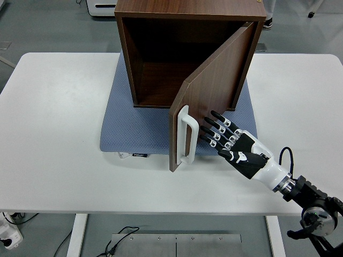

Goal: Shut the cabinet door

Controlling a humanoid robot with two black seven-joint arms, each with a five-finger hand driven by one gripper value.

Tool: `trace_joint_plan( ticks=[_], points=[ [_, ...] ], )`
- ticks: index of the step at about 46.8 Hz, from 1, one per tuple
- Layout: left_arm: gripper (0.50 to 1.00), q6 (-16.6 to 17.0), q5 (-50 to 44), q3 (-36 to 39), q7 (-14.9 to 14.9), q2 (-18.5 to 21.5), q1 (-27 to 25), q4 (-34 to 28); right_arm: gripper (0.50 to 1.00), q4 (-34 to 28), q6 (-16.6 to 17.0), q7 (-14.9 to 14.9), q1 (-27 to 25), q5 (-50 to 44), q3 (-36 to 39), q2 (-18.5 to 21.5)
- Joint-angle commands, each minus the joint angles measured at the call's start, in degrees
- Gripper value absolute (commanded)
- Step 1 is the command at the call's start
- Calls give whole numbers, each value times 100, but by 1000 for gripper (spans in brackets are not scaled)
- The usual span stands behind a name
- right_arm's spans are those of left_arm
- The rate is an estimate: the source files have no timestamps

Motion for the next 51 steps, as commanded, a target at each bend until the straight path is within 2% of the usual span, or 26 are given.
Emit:
trace_joint_plan(
  ticks=[1, 24, 51],
  points=[
    [1000, 0, 0, 0, -2, 0, 5, 0, 1000, -53, 0, 0, 98, 16, -52, 0],
    [1000, 0, 0, 0, -2, 0, -4, 0, 1000, -414, 0, 0, 731, 51, -404, 88],
    [1000, 0, 0, 0, -2, 0, 5, 0, 1000, -897, 0, 0, 1338, 86, -588, 422]
  ],
)
